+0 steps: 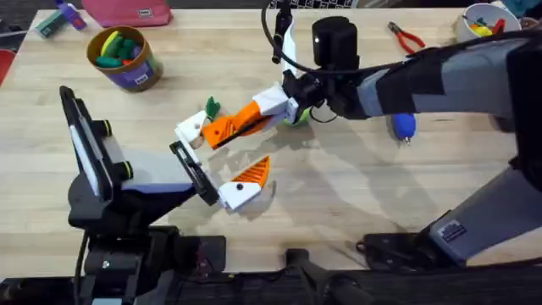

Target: Pick up the gripper from the table and insert it into the empty holder that is missing its gripper. Then pick up a screw, insert it into the mounting hole, and use the screwdriver to tighten it. Finally, clean up the table by picking up the vegetable and placing it into the bucket.

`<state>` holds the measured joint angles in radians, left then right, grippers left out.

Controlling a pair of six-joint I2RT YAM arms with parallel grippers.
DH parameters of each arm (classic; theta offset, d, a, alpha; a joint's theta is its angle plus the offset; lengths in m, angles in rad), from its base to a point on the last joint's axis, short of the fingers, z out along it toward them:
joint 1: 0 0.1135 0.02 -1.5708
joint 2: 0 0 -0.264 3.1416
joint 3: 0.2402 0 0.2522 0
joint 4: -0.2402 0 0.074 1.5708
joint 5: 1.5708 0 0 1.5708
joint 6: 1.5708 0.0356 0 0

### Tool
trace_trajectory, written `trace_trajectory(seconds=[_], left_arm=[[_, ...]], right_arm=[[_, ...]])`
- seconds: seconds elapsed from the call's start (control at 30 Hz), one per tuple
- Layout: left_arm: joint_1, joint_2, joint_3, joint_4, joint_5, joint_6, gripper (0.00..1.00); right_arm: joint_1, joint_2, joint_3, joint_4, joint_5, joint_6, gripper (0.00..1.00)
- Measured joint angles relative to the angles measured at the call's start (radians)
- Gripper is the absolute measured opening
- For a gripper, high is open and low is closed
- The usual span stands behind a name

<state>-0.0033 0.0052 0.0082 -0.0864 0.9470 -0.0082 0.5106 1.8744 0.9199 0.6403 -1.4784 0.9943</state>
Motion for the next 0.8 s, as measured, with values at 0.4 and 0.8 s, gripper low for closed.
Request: trace_trajectory(seconds=[0.4,0.8], left_arm=[[0.000,0.000,0.000,0.000,0.000,0.000,0.985],[0.000,0.000,0.000,0.000,-0.001,0.000,0.985]], right_arm=[[0.009,0.000,0.027,-0.034,0.042,0.001,0.010],[0.042,0.000,0.051,-0.039,0.100,0.004,0.009]])
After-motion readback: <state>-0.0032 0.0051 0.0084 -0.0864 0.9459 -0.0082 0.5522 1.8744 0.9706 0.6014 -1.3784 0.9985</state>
